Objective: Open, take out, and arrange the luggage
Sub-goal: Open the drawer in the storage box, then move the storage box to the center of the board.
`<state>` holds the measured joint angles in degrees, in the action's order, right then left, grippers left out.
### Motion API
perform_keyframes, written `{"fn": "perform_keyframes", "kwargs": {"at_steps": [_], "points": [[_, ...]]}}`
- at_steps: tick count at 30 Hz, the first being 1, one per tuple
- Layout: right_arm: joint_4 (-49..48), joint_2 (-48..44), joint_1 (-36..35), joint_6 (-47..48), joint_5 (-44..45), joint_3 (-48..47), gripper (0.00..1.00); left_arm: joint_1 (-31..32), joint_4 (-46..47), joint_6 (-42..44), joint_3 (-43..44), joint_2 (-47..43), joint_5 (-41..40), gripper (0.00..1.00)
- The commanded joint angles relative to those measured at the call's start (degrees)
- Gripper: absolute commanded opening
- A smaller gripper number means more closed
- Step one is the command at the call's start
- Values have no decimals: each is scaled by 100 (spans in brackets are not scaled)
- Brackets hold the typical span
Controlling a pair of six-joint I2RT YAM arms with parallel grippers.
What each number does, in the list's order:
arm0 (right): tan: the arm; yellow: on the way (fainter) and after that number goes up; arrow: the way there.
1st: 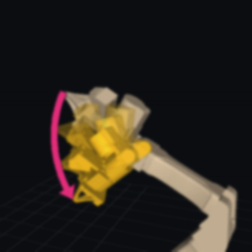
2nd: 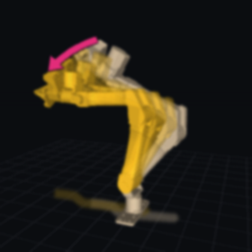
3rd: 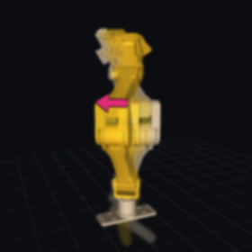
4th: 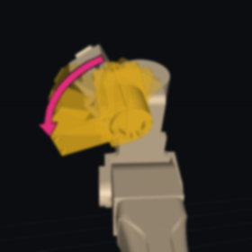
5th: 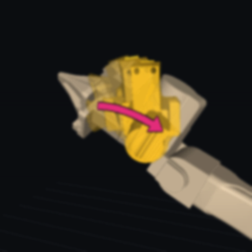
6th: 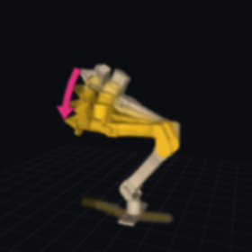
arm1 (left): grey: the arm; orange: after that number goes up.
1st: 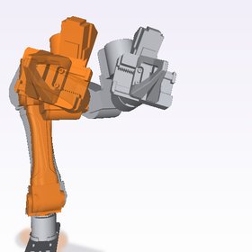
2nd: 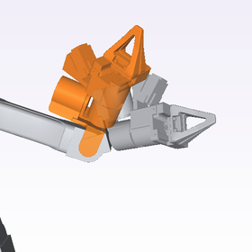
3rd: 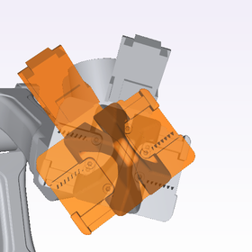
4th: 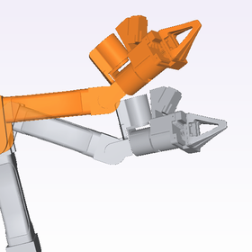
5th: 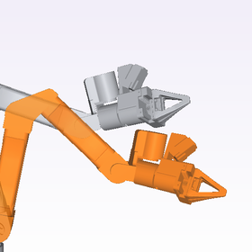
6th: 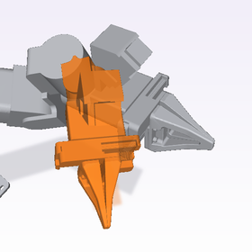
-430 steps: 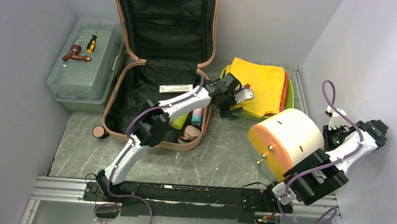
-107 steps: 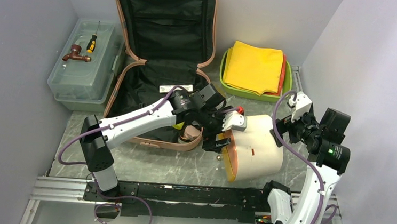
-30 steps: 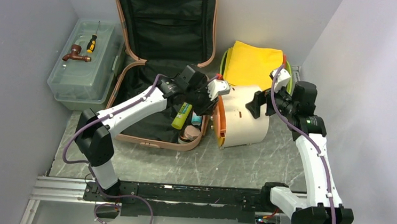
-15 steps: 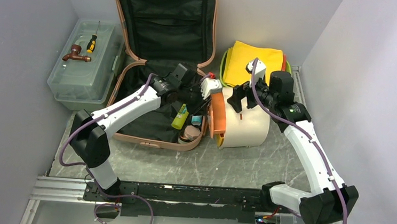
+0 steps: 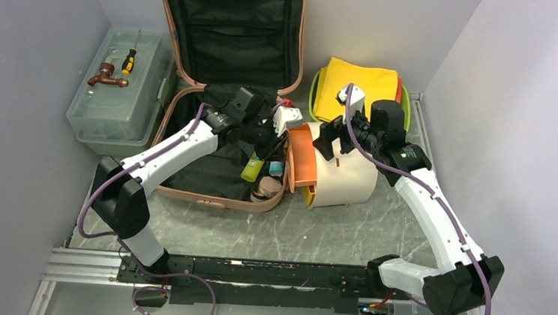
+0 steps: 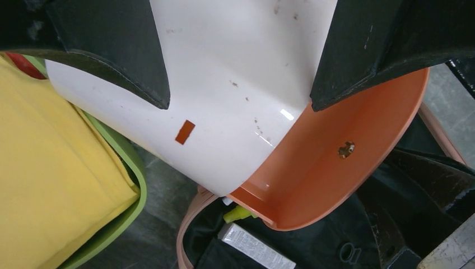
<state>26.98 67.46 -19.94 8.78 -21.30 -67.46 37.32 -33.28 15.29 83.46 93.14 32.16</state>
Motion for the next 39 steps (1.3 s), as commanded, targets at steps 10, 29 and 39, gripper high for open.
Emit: {"fn": "perform_keyframes", "kwargs": {"at_steps": [10,29,39], "points": [[-237,9,-201,323,1265,83,100,-299,314,123,47,-662,-37,85],[57,-681,137,799,2104,626,100,-849,277,713,-600,-412,-393,100],[448,-816,917,754,562,471,100,-851,216,582,-290,506,-364,100]]}}
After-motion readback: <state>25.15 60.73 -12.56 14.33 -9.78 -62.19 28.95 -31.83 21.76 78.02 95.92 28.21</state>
